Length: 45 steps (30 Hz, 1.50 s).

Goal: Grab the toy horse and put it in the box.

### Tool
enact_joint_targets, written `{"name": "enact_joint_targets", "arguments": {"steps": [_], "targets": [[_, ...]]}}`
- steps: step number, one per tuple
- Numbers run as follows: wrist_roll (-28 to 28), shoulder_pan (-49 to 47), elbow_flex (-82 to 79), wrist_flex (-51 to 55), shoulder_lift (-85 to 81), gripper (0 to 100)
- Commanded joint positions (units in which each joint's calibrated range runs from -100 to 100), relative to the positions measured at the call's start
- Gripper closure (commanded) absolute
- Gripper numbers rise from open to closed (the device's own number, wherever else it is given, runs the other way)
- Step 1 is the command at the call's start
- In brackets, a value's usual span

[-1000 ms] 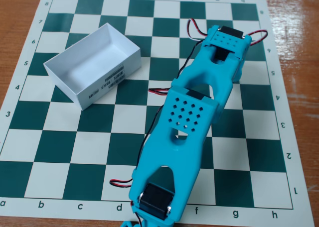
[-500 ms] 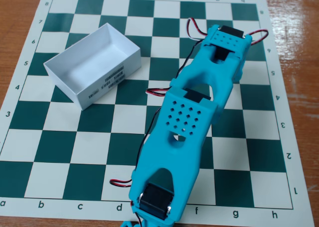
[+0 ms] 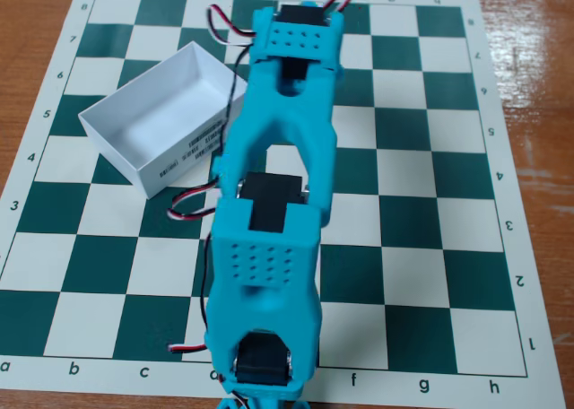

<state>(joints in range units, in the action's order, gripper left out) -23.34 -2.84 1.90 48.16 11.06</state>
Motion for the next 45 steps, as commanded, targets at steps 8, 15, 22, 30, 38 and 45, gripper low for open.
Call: {"name": "enact_joint_targets", "arguments": {"steps": [8, 15, 22, 30, 38, 45], "targets": [[-5.3, -14.1, -3.9, -4.6, -6.2, 100], [-6.1, -19.2, -4.5, -4.9, -3.4, 100], [-5.9, -20.7, -5.5, -6.5, 1.4, 100], [-5.7, -18.7, -5.0, -8.5, 5.9, 100], [-6.0, -15.0, -4.7, -10.0, 7.7, 90], [-6.9, -13.6, -4.0, -10.3, 3.9, 84]]}}
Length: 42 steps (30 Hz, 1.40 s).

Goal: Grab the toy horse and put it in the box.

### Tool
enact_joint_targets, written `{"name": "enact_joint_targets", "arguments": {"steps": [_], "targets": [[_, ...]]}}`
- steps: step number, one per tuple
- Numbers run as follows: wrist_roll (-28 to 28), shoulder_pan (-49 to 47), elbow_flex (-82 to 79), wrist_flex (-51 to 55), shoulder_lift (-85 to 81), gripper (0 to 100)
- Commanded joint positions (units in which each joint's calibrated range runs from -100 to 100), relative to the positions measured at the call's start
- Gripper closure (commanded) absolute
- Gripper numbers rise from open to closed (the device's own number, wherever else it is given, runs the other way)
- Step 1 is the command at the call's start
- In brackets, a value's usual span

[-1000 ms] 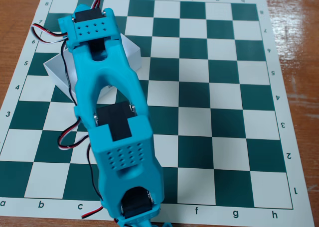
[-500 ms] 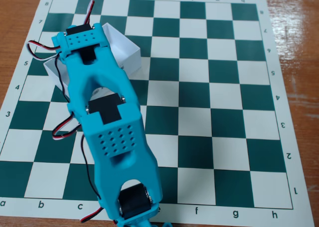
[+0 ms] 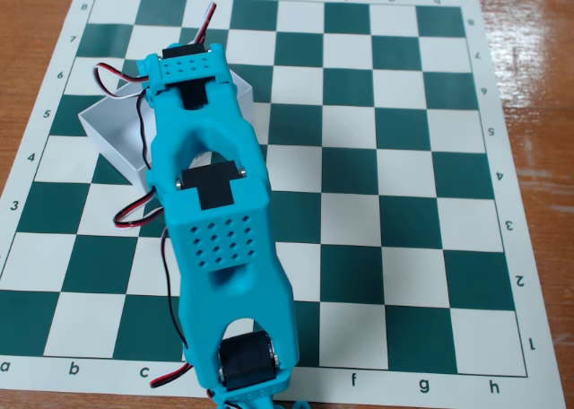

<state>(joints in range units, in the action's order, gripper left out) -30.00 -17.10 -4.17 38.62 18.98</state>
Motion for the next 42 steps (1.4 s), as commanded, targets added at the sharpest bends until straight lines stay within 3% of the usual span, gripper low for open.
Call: {"name": "enact_joint_targets", "arguments": {"steps": [1, 8, 14, 42], "targets": [[-0.6, 0.7, 2.0, -0.7, -4.6, 84], [-1.0, 0.0, -1.1, 2.5, -16.0, 85], [-1.0, 0.8, -16.5, 2.8, -33.8, 100], [-5.7, 24.5, -80.2, 20.1, -103.7, 100]]}}
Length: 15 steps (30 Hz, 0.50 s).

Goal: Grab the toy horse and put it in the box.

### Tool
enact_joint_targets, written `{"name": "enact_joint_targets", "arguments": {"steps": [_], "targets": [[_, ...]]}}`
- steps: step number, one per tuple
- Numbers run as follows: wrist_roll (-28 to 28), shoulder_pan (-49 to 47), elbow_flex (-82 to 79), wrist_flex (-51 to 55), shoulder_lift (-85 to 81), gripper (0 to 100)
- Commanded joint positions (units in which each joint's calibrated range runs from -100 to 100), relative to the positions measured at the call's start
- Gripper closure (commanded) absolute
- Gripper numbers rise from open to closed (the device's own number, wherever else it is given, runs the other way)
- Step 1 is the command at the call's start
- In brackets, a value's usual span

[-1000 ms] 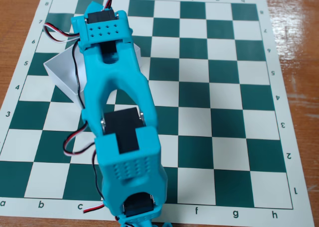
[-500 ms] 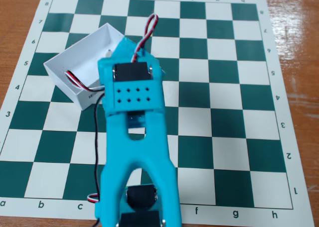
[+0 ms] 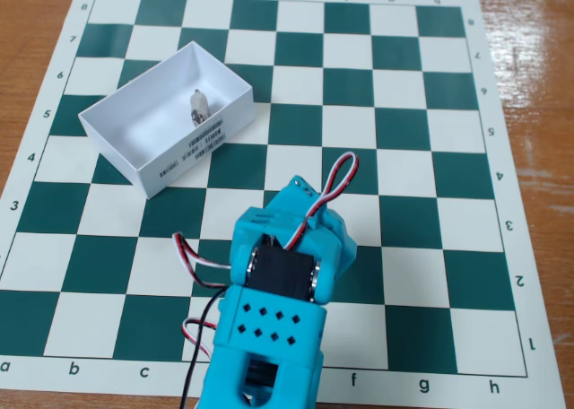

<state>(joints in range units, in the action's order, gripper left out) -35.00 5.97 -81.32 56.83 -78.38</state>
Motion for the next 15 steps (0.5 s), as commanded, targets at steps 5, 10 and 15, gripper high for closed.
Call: {"name": "enact_joint_targets", "arguments": {"steps": [5, 10, 15], "targets": [[-2.3, 2.3, -10.0, 6.5, -15.5, 100], [-4.0, 3.0, -14.9, 10.1, -21.4, 100], [-4.7, 2.2, -17.8, 12.5, -21.5, 100]]}}
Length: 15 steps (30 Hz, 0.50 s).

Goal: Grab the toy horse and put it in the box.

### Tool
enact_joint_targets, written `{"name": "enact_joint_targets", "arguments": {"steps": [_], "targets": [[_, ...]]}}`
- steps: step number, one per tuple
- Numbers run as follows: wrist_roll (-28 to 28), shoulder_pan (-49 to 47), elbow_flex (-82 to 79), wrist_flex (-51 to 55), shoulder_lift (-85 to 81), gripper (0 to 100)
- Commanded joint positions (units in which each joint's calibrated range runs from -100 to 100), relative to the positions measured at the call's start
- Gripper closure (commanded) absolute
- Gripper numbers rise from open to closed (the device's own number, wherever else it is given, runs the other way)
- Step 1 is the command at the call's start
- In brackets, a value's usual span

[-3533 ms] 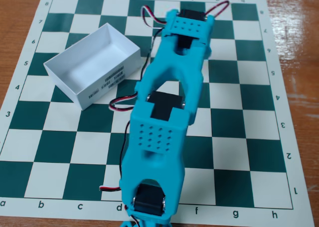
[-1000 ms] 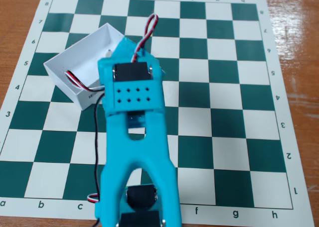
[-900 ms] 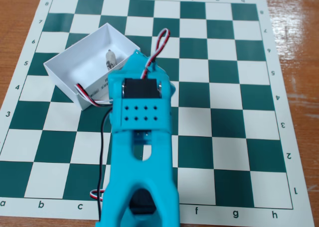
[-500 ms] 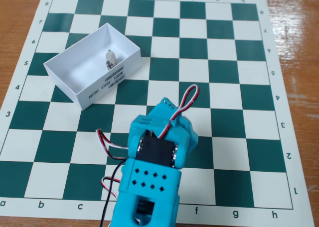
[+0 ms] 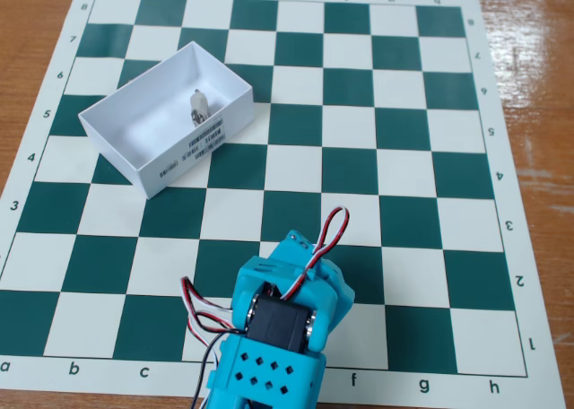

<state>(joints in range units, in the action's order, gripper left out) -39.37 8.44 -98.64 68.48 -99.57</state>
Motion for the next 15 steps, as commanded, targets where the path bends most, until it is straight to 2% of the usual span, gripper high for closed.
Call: {"name": "enact_joint_targets", "arguments": {"steps": [1, 6, 15], "targets": [[-0.4, -0.5, -1.1, 1.0, -0.3, 100], [0.0, -3.2, -1.3, 6.2, -0.2, 100], [1.6, -5.4, -1.4, 6.0, -0.2, 100]]}}
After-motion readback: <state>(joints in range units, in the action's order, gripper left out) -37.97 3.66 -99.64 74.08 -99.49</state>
